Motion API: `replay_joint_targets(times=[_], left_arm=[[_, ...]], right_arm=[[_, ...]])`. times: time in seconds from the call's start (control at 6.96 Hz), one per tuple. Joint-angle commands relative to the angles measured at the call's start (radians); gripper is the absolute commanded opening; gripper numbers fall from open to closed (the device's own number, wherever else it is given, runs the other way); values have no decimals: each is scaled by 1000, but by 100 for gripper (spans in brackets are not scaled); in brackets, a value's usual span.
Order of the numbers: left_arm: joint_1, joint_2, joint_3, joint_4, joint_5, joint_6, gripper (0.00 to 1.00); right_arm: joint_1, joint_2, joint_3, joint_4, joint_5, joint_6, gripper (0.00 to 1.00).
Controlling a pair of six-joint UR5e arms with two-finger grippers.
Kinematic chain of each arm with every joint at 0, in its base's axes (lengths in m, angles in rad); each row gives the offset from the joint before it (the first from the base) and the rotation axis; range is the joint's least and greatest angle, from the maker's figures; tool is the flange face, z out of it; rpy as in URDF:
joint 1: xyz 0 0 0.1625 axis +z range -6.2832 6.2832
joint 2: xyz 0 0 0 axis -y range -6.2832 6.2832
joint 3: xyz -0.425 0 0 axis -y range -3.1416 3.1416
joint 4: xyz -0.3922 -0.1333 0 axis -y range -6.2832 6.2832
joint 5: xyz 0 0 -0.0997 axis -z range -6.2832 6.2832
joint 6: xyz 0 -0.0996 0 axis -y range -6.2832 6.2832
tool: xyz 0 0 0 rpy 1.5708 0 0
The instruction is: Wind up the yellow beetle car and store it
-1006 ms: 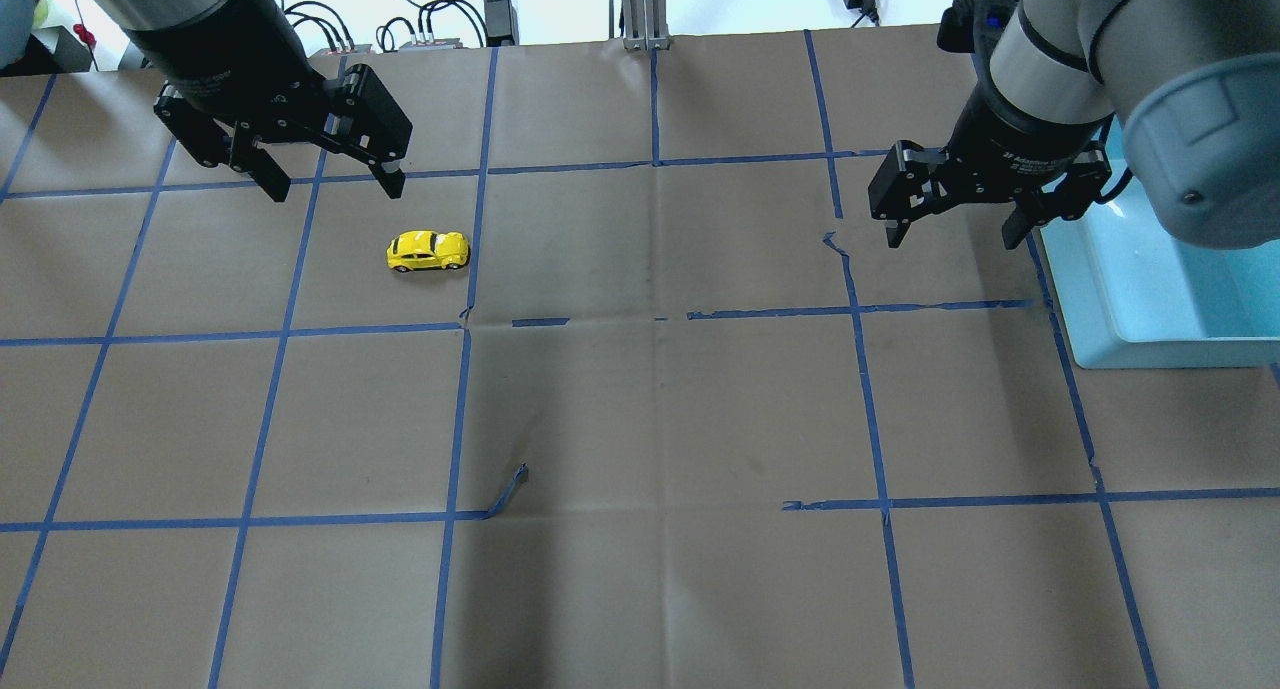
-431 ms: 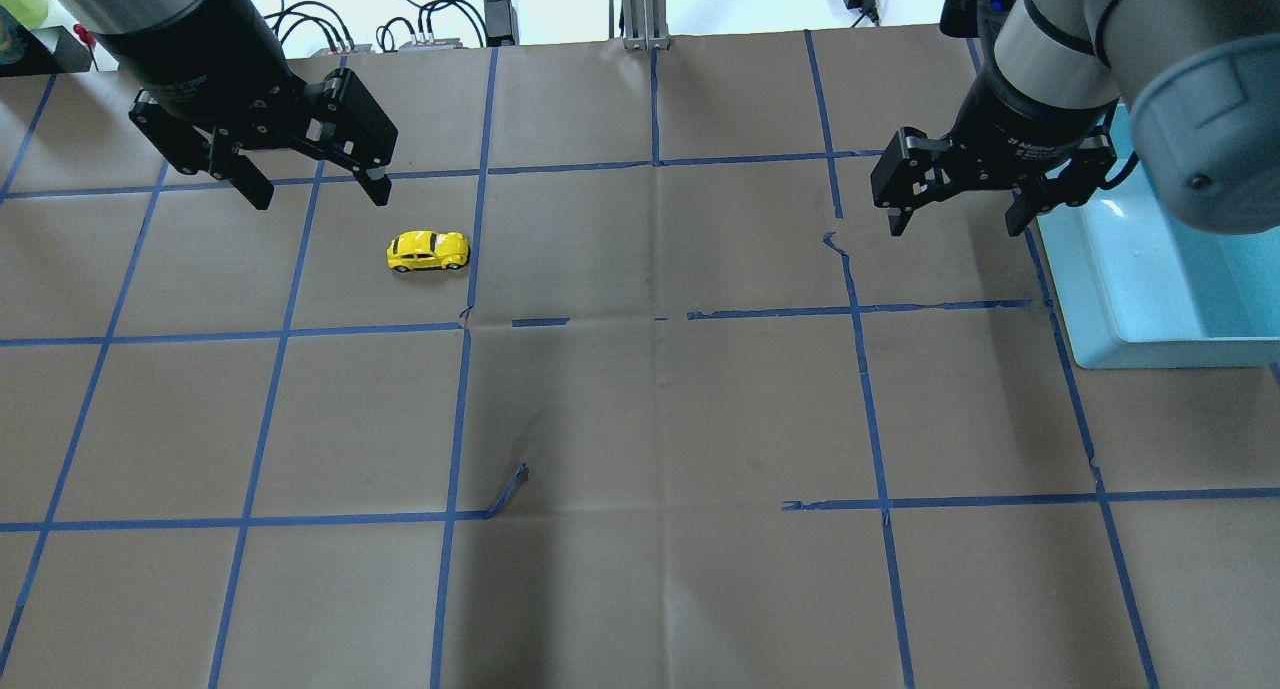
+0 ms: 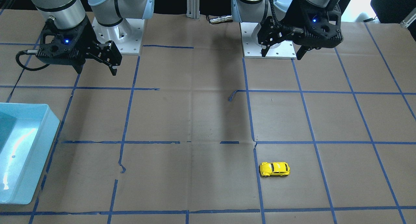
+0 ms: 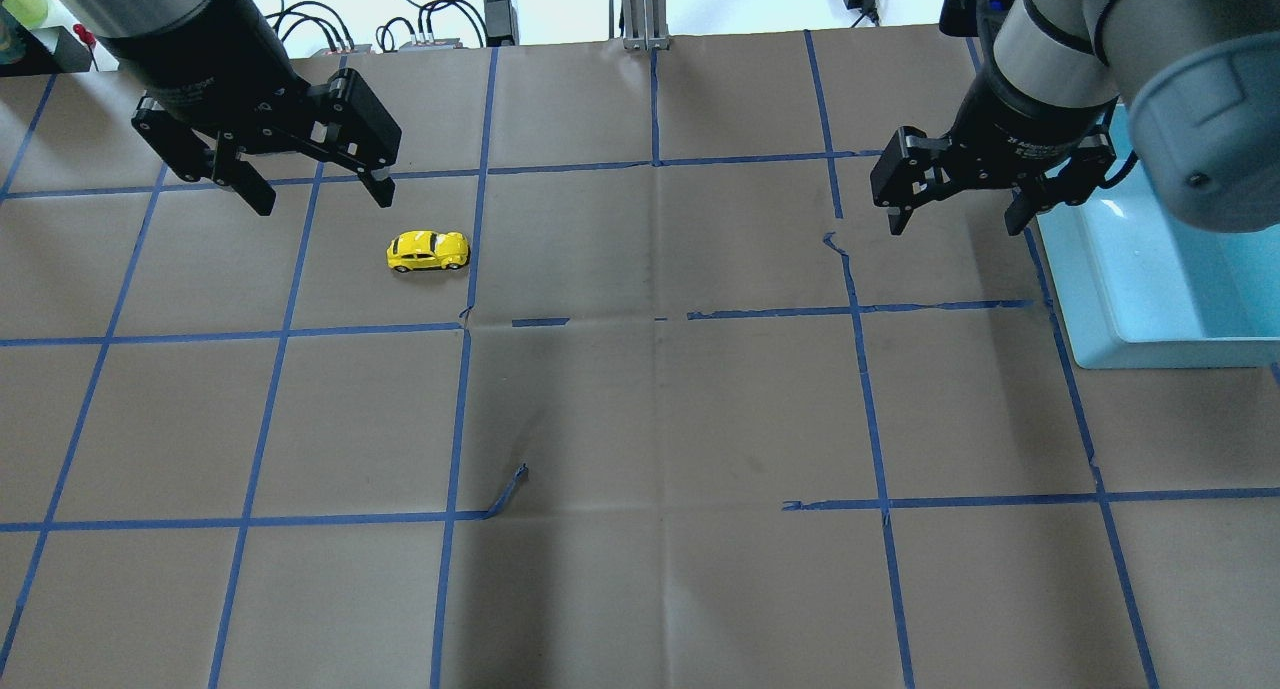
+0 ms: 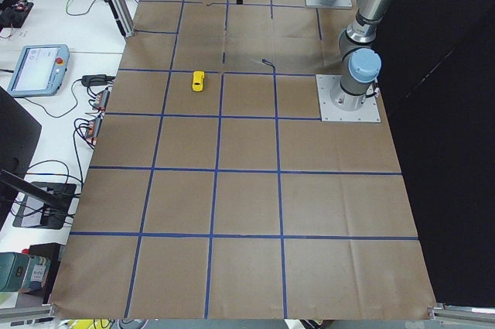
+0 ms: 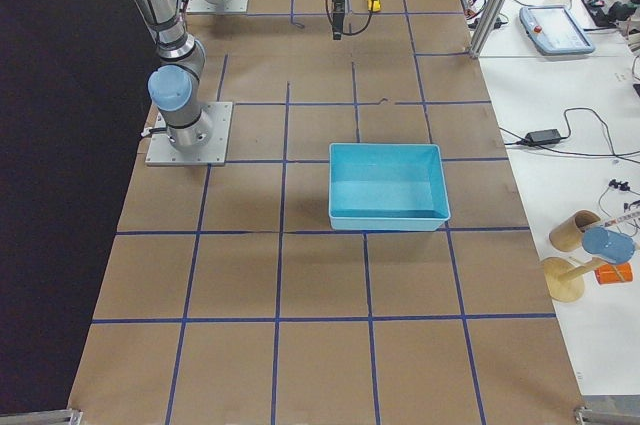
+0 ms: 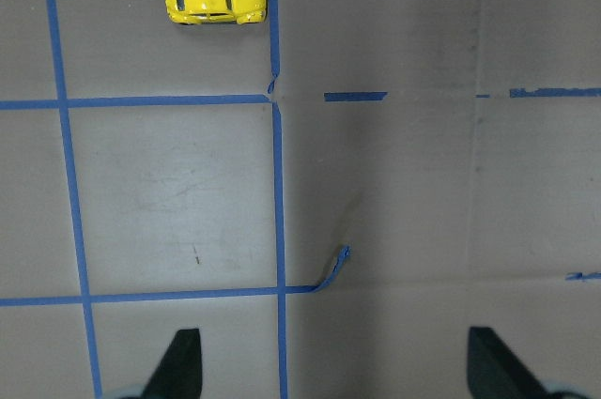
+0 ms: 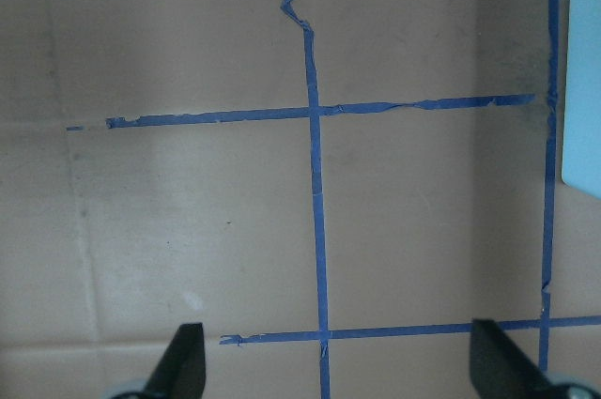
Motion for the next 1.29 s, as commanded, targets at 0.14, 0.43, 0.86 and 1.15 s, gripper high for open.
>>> replay_joint_targets(times=[0.14, 0.43, 0.86, 1.15], left_arm=[[6, -31, -17, 12, -14, 207, 99], [4, -63, -113, 166, -16, 431, 98], [10, -152, -233, 435, -4, 987, 99], [27, -247, -237, 547, -2, 1332, 99]], right_arm=[[0, 4, 0, 4, 0, -2, 100], [0, 7, 1, 0, 1, -2, 100], [0, 5, 7, 1, 3, -2, 100], [0, 7, 6, 4, 1, -2, 100]])
